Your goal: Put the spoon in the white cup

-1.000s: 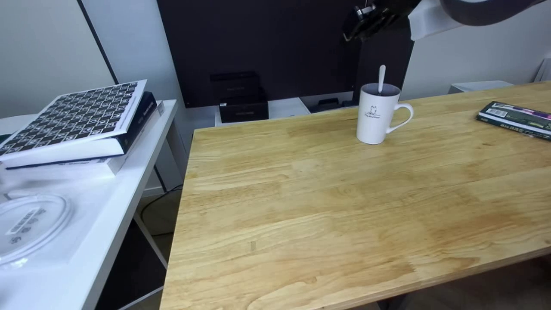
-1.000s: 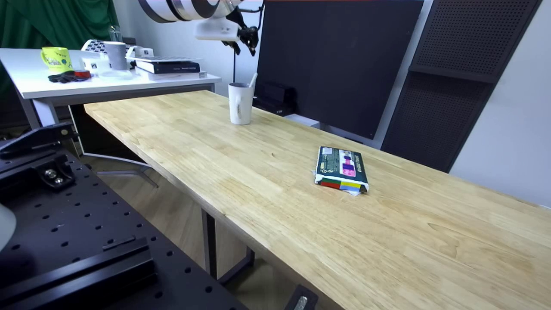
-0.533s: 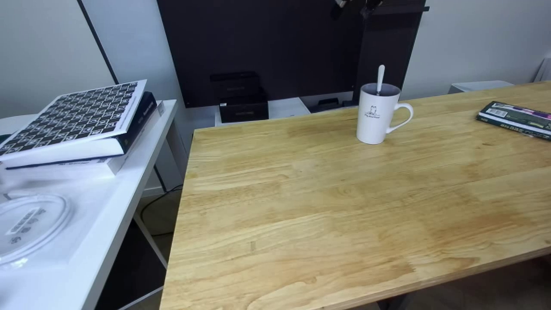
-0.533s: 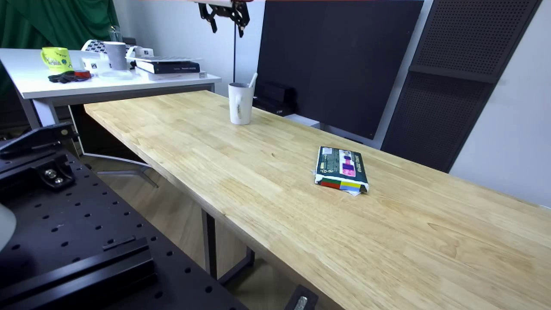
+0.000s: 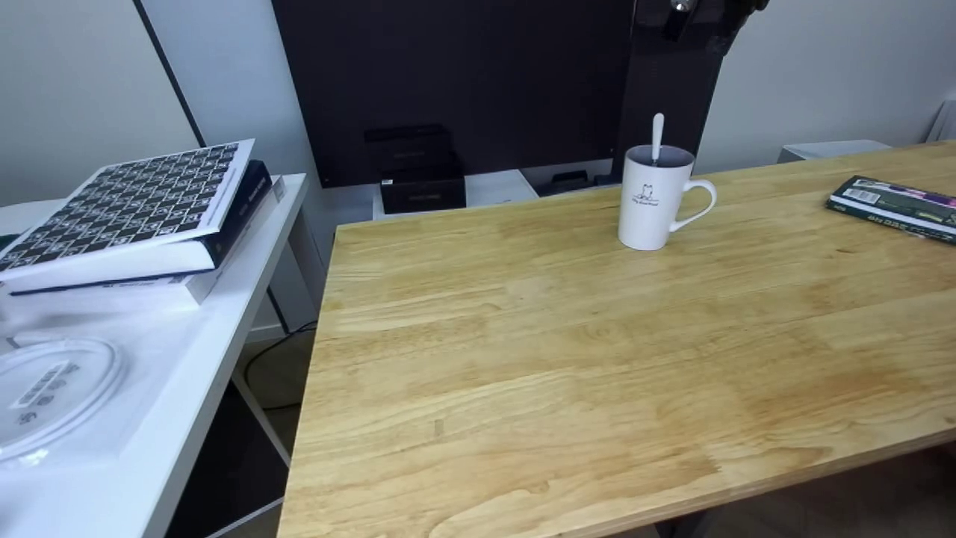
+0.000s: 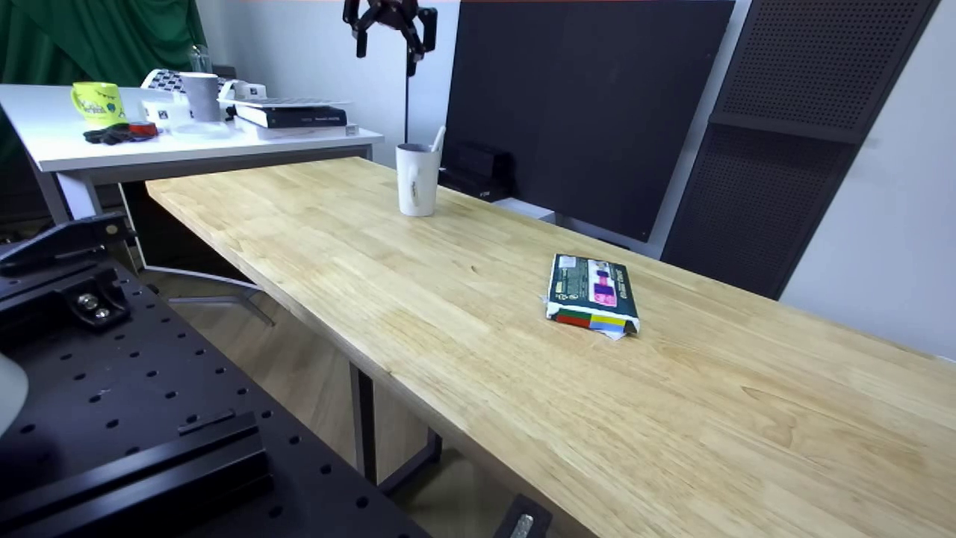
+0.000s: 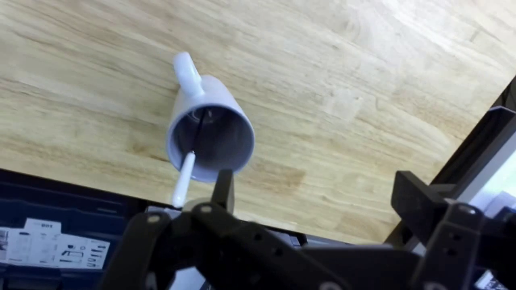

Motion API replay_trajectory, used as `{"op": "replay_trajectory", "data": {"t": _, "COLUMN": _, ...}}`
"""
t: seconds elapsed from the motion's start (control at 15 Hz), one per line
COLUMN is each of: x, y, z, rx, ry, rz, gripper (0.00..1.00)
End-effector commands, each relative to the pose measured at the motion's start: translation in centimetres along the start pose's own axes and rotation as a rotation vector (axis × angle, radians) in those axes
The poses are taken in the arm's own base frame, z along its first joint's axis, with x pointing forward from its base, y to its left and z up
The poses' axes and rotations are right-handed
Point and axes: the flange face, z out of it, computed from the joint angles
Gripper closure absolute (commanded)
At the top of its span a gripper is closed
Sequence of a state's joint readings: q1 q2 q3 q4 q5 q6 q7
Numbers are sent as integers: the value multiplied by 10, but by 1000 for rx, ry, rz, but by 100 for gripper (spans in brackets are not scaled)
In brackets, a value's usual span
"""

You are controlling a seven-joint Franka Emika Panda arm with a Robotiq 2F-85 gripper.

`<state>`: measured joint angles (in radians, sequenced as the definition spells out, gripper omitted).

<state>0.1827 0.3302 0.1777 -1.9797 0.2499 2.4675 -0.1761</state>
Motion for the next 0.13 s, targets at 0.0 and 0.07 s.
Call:
{"op": "replay_trajectory", "data": {"t": 0.0, "x": -1, "y": 5, "z": 0, "rx": -2, "ry": -16, "rz": 6, "gripper": 0}}
{"op": "replay_trajectory", "data": {"t": 0.07, "x": -2, "y": 6, "z": 0, "rx": -2, "ry": -23, "rz": 8, "gripper": 0}}
